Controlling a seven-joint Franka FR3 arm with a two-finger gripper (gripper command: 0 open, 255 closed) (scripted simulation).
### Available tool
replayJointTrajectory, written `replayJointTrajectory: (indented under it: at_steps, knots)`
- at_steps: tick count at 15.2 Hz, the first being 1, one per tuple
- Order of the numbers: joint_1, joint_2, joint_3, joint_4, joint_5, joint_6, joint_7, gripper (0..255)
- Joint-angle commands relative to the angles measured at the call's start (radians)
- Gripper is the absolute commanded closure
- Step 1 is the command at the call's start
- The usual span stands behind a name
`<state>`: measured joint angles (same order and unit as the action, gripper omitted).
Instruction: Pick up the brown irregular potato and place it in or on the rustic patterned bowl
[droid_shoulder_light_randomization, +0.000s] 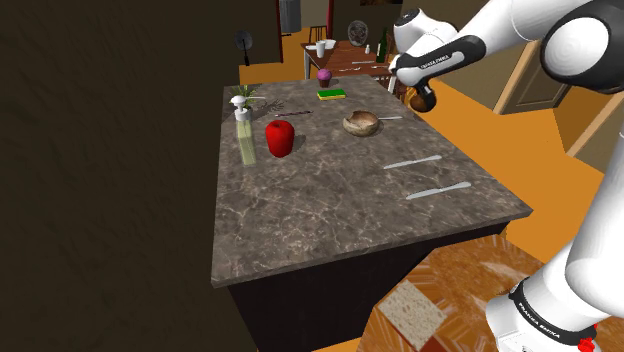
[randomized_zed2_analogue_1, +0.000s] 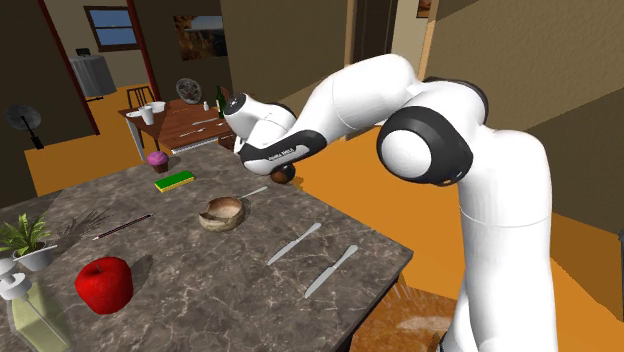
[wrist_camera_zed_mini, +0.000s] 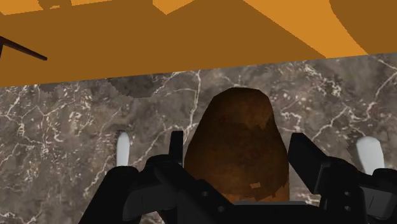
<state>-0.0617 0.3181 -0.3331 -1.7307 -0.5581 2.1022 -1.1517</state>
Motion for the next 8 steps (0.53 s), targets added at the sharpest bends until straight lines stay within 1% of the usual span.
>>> replayJointTrajectory:
  at_steps: [1, 8]
  knots:
    - [0.002, -0.009, 0.001, 0.015, 0.004, -0.022, -0.012, 255]
    - [0.005, -0.034, 0.003, 0.072, 0.016, -0.094, -0.054, 255]
